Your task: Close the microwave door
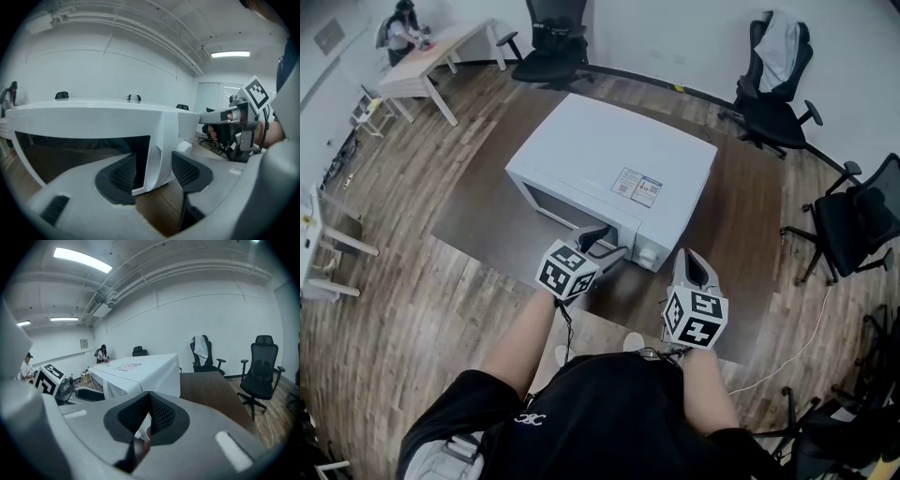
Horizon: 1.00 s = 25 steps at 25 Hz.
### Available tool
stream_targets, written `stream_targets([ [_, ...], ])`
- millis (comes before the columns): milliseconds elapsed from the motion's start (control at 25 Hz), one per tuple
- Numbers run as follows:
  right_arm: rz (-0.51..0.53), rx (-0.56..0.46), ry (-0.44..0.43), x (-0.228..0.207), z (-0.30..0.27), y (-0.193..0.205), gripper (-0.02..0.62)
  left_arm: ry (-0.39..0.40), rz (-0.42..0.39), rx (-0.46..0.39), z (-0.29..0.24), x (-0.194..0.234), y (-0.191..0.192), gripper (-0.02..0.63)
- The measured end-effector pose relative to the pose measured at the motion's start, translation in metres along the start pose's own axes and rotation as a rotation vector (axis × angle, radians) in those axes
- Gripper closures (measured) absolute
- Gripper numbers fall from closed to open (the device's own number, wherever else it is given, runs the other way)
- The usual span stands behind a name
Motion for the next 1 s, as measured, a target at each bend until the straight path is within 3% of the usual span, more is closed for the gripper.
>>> stream_targets([
  [160, 0.004, -0.005, 0.002, 0.004, 0.001, -0.001, 0.586, 0.014, -0.006, 0.001, 0.000, -0.002, 0.000, 0.376],
  [320, 0.006, -0.022, -0.014, 0.013, 0.003, -0.003, 0.586, -0.007, -0.109, 0.015, 0.000, -0.016, -0.003, 0.515],
  [440, -0.022, -0.054, -0.040, 0.017, 0.007, -0.006, 0.586, -0.034, -0.099, -0.019, 0.012, -0.018, -0.007, 0.598],
  [720, -0.079, -0.154, -0.115, 0.044, 0.017, -0.013, 0.586, -0.096, 0.027, -0.180, 0.062, -0.008, -0.021, 0.597],
  [840, -0.102, -0.194, -0.179, 0.064, 0.019, -0.017, 0.586, -0.165, 0.081, -0.245, 0.088, -0.001, -0.020, 0.595],
  [1000, -0.062, -0.204, -0.252, 0.096, 0.017, -0.023, 0.588, -0.266, 0.104, -0.256, 0.123, 0.002, -0.013, 0.595],
])
Point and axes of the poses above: the fingertips, and each gripper's own axes: z backward along the fingers, x to its left, y out of its underside, the point moved 9 cm from there along z, backward along the fingers, and after that the axes turned 8 degrees about y, right-handed, at the moved point
